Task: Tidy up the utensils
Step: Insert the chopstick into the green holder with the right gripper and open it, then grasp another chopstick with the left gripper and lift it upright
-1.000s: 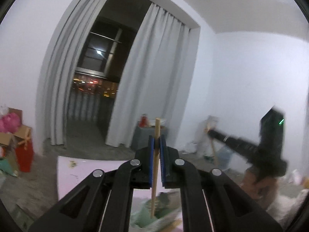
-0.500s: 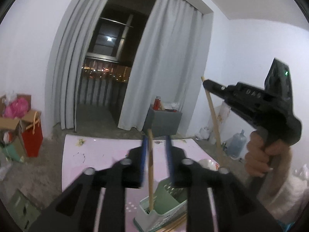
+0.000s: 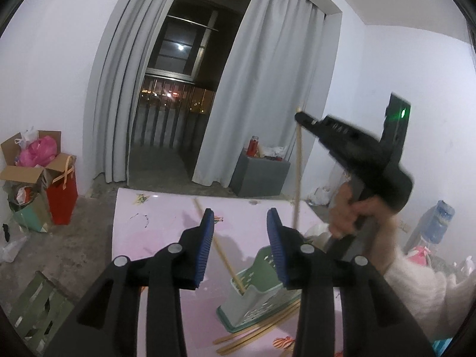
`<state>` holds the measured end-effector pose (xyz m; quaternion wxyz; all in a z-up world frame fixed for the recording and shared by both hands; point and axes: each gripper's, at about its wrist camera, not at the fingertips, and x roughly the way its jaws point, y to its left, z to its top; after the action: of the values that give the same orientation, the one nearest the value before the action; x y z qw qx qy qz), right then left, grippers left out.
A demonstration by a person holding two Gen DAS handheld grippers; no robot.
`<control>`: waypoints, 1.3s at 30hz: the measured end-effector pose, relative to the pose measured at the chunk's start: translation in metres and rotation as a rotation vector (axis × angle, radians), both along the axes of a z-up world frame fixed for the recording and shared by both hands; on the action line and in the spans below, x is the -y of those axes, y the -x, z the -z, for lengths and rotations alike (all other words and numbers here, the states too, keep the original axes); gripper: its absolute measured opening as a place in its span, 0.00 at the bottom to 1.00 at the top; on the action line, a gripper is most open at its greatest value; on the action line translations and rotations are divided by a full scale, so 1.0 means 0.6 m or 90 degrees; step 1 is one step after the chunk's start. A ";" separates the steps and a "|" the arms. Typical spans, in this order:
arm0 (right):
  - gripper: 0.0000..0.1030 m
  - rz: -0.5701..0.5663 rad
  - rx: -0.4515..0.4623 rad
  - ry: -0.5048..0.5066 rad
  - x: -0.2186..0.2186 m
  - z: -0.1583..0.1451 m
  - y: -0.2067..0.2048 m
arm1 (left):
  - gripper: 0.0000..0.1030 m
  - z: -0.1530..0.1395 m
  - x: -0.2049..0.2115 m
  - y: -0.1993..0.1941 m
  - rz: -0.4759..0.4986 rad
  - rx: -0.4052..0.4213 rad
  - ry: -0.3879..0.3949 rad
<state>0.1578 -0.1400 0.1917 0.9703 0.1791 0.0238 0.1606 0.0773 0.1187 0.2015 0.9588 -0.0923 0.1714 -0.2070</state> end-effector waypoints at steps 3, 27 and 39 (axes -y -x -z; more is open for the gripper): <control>0.04 0.037 0.041 0.017 -0.007 0.015 0.013 | 0.34 -0.005 0.008 0.004 0.006 0.007 -0.001; 0.44 -0.053 -0.087 0.081 0.006 0.088 0.062 | 0.35 0.014 0.028 0.011 0.034 -0.013 -0.035; 0.49 0.042 -0.124 0.034 0.111 0.079 0.152 | 0.35 0.155 0.121 0.029 0.267 -0.229 -0.165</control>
<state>0.0663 -0.2068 0.1444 0.9727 0.1684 0.1164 0.1097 0.0598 0.0459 0.1082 0.8532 0.0332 0.3789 -0.3568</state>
